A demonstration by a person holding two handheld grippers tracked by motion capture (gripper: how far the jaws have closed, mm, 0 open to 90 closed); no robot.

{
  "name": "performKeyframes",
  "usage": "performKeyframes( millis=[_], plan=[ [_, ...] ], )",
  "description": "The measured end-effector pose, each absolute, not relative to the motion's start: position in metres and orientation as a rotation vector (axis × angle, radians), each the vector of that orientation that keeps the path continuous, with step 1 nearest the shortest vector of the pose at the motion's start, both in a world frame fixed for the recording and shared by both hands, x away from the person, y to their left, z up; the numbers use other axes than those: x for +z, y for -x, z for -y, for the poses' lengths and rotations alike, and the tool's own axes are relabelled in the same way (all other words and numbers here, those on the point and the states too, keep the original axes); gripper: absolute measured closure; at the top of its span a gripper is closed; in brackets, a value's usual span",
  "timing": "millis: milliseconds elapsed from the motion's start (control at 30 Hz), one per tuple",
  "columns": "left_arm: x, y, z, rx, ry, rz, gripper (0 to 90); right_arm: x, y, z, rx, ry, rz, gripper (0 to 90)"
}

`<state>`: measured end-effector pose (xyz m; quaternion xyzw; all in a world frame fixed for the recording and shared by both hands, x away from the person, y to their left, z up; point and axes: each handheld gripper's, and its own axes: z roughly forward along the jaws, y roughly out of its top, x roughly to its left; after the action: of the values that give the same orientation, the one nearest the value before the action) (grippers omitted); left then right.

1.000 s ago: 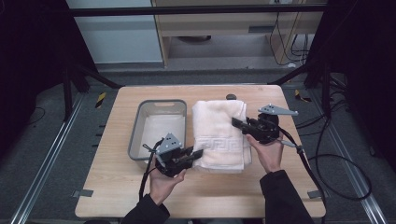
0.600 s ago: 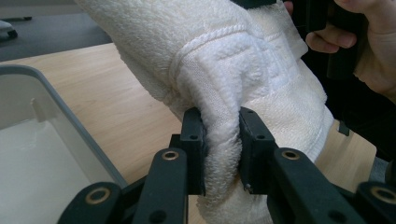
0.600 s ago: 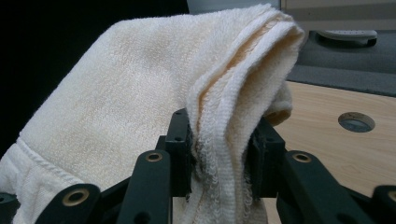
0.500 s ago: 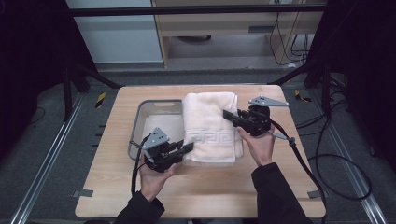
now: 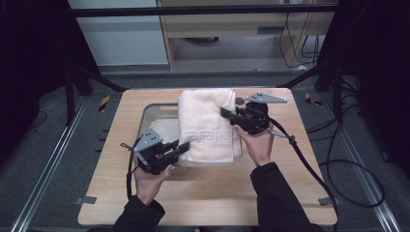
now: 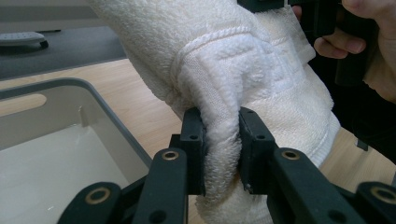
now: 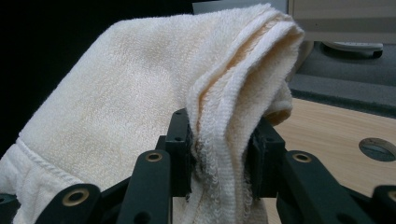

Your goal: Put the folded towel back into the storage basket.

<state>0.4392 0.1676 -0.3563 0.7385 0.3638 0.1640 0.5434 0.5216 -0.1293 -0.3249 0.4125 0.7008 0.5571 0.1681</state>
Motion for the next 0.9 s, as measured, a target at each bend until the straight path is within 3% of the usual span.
performKeyframes(
  millis=[900],
  plan=[
    [-0.349,-0.443,-0.215,0.463,-1.705,-0.952,73.6,-0.317,-0.536,0.072,1.592,-1.143,-1.987,66.1]
  ],
)
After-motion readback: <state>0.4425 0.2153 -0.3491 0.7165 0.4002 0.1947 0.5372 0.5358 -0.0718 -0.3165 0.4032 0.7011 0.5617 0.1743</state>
